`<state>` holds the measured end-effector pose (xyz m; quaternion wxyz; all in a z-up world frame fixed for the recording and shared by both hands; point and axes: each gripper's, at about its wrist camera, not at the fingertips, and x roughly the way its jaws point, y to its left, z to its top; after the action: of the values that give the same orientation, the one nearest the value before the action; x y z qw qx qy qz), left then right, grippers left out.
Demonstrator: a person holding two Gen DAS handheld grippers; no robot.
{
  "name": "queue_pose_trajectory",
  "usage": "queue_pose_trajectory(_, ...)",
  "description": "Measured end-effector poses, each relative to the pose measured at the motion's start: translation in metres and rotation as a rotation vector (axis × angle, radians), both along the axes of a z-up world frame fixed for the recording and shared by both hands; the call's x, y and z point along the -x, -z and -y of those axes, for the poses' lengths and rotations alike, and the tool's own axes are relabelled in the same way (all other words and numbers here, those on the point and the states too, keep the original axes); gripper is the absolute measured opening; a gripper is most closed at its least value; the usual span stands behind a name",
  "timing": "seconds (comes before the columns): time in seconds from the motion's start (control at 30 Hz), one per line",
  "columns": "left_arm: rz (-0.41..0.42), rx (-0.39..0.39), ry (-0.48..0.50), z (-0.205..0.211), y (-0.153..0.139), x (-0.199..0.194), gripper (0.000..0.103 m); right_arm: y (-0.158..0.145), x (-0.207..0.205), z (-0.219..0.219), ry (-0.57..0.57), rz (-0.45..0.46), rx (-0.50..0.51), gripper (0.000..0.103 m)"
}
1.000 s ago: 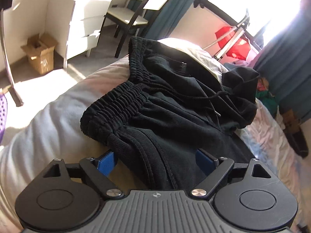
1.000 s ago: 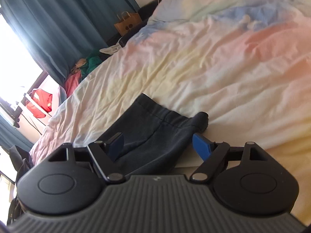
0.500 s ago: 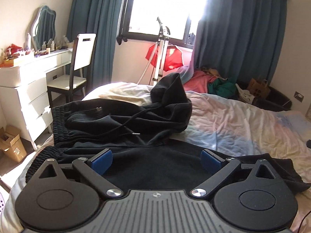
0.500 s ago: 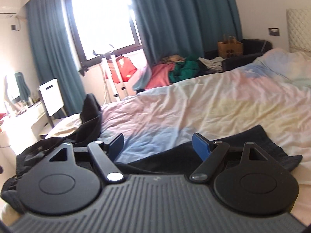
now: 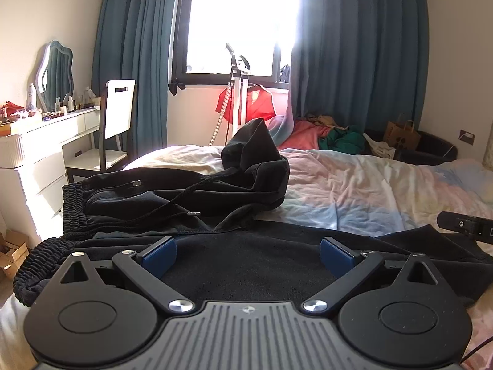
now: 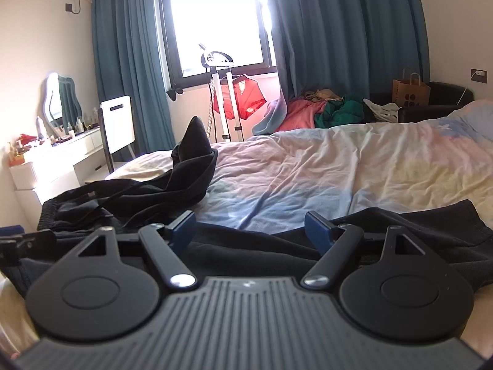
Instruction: Fold clothes
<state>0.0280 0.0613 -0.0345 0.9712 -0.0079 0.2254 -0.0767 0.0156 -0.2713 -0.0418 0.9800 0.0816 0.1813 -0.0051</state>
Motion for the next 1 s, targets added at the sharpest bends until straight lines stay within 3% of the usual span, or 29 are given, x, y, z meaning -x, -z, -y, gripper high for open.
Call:
queue_pose_trajectory(0.2,-0.001,0.031,0.011,-0.007,0.004,-0.003,0.101,0.019,0.008,-0.002,-0.009,-0.034,-0.024,0.08)
queue_pose_trajectory(0.43,0.016,-0.087,0.02,0.01,0.009,0.0,0.101,0.022,0.009,-0.007,-0.003,-0.037,-0.018,0.08)
queue_pose_trajectory(0.8,-0.04,-0.169,0.047,0.03,0.027,-0.023,0.101,0.021,0.014,-0.002,0.044,-0.056,-0.043,0.08)
queue_pose_trajectory(1.0,-0.109,-0.29,0.092,0.069,0.037,-0.101,0.101,0.024,0.013,0.008,0.103,-0.066,-0.059,0.08)
